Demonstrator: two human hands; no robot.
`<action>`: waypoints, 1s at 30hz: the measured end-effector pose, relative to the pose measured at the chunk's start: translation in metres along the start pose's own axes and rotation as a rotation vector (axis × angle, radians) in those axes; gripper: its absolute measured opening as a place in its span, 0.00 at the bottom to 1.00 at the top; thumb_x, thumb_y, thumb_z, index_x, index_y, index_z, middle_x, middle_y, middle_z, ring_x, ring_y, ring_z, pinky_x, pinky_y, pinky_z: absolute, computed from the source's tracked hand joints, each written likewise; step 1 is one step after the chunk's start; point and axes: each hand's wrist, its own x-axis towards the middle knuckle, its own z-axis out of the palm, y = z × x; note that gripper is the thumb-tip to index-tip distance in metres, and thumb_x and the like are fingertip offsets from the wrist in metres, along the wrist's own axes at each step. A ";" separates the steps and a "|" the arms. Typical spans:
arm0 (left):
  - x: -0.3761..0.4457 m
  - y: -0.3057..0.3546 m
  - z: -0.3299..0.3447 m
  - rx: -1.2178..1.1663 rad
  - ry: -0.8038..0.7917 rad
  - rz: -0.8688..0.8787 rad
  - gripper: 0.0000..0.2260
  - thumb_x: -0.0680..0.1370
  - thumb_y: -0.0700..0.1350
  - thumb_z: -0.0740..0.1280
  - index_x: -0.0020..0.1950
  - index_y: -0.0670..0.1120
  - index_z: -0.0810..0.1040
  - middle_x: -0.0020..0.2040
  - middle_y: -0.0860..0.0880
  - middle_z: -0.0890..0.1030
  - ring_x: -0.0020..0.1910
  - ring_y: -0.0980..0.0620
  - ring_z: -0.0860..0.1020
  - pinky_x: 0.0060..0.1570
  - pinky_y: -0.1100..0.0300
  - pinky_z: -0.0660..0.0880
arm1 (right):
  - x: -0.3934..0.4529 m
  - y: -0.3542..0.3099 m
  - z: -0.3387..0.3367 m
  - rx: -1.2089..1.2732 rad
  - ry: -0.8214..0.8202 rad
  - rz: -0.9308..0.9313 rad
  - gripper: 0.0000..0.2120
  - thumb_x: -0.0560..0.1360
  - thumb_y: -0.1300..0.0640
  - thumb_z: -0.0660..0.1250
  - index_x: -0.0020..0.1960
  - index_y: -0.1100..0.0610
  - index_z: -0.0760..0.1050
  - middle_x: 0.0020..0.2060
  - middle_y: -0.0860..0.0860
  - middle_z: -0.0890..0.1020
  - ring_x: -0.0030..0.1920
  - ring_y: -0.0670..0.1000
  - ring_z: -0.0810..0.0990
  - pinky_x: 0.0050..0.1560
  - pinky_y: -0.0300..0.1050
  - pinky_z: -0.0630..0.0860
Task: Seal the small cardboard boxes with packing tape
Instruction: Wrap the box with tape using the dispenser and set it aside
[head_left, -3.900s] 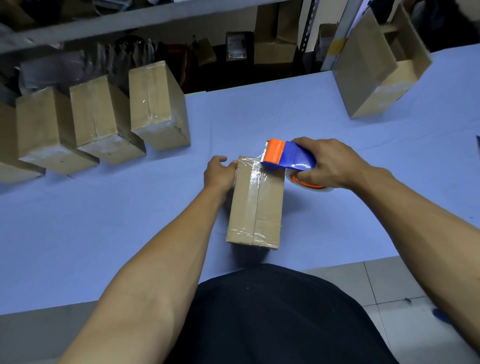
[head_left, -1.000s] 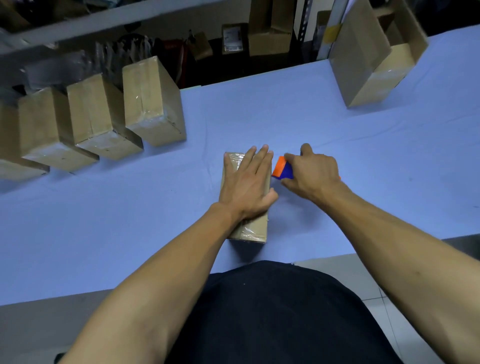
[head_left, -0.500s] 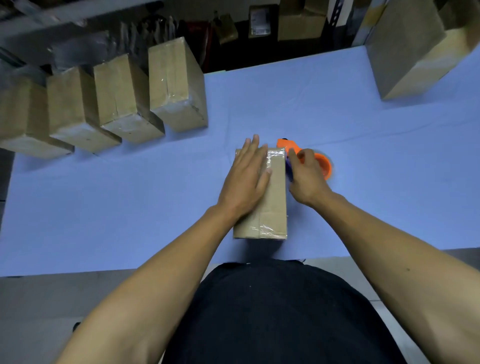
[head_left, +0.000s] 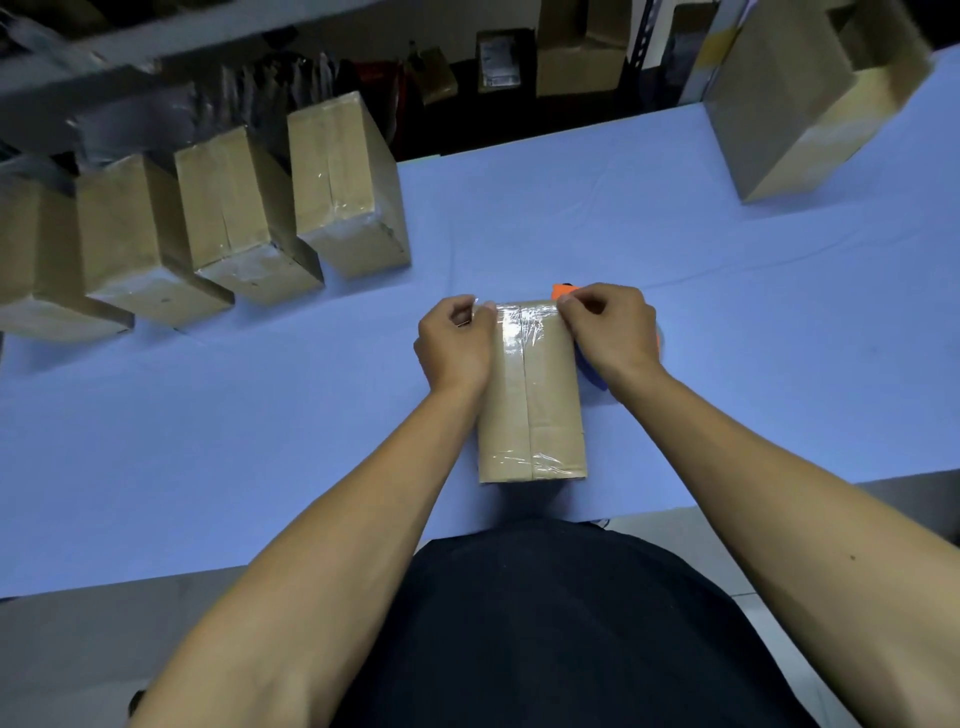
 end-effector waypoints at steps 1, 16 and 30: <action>0.002 0.001 -0.001 -0.037 0.018 -0.022 0.10 0.74 0.48 0.74 0.55 0.48 0.83 0.48 0.55 0.84 0.51 0.56 0.81 0.56 0.63 0.75 | -0.001 -0.002 0.001 0.018 0.010 -0.002 0.11 0.78 0.50 0.67 0.47 0.54 0.85 0.46 0.44 0.86 0.42 0.41 0.76 0.38 0.26 0.68; 0.031 0.062 -0.040 -0.557 0.187 0.139 0.02 0.74 0.39 0.75 0.46 0.44 0.84 0.42 0.49 0.85 0.41 0.57 0.82 0.47 0.63 0.79 | 0.010 -0.089 0.022 0.403 0.115 -0.267 0.06 0.74 0.56 0.70 0.38 0.52 0.79 0.36 0.43 0.81 0.39 0.43 0.79 0.45 0.45 0.78; 0.040 0.040 -0.044 -0.371 0.161 0.176 0.04 0.81 0.41 0.65 0.45 0.47 0.76 0.45 0.50 0.79 0.43 0.55 0.75 0.43 0.68 0.71 | 0.007 -0.084 0.045 0.372 0.101 -0.290 0.05 0.73 0.59 0.69 0.38 0.54 0.76 0.39 0.52 0.81 0.42 0.41 0.79 0.52 0.44 0.78</action>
